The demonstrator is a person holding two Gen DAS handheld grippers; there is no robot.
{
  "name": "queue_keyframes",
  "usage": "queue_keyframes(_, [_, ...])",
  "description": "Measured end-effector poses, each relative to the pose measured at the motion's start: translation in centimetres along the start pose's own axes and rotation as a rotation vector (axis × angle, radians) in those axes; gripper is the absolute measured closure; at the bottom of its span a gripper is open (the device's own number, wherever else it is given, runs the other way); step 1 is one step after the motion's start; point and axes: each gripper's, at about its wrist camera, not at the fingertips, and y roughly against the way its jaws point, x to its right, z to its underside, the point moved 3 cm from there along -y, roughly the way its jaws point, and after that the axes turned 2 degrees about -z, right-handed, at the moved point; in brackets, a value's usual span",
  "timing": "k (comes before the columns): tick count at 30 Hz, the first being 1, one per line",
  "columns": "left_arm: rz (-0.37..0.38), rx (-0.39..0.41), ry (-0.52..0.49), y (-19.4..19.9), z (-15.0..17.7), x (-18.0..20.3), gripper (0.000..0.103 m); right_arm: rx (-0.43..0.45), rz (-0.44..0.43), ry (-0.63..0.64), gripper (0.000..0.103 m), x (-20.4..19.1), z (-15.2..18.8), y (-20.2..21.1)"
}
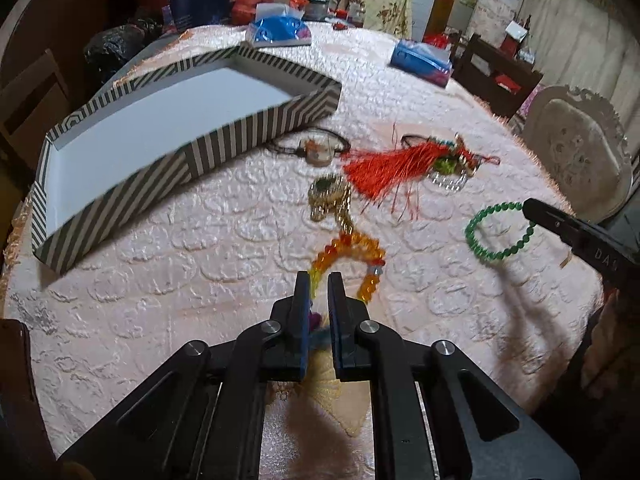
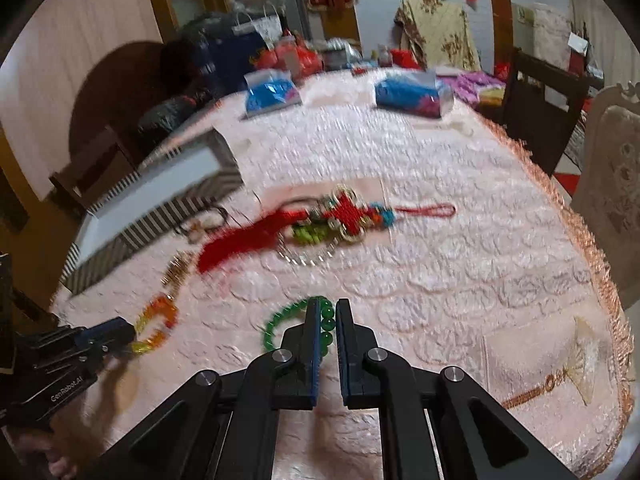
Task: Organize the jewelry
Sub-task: 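Lift the rainbow bracelet with the left gripper while the right lifts the green bracelet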
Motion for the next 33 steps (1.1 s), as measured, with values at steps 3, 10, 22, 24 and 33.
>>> queue_keyframes(3, [0.012,0.015,0.009,0.7,-0.5,-0.2,0.098,0.028,-0.015,0.005,0.096,-0.5,-0.3,0.5])
queue_keyframes(10, [0.02,0.042,0.02,2.0,-1.3,-1.0,0.1,0.096,-0.026,0.017,0.096,-0.9,-1.0,1.7])
queue_keyframes(22, [0.038,0.002,-0.033,-0.3,0.1,-0.9,0.062,0.072,-0.017,0.051,0.096,-1.4,-0.7,1.1])
queue_keyframes(24, [0.024,-0.025,-0.035,-1.2,0.4,-0.9,0.062,0.069,-0.022,0.055,0.096,-1.4,-0.6,1.1])
queue_keyframes(33, [0.014,-0.062,-0.099,-1.5,1.4,0.0,0.095,0.078,-0.023,0.04,0.096,-1.1,-0.8,1.3])
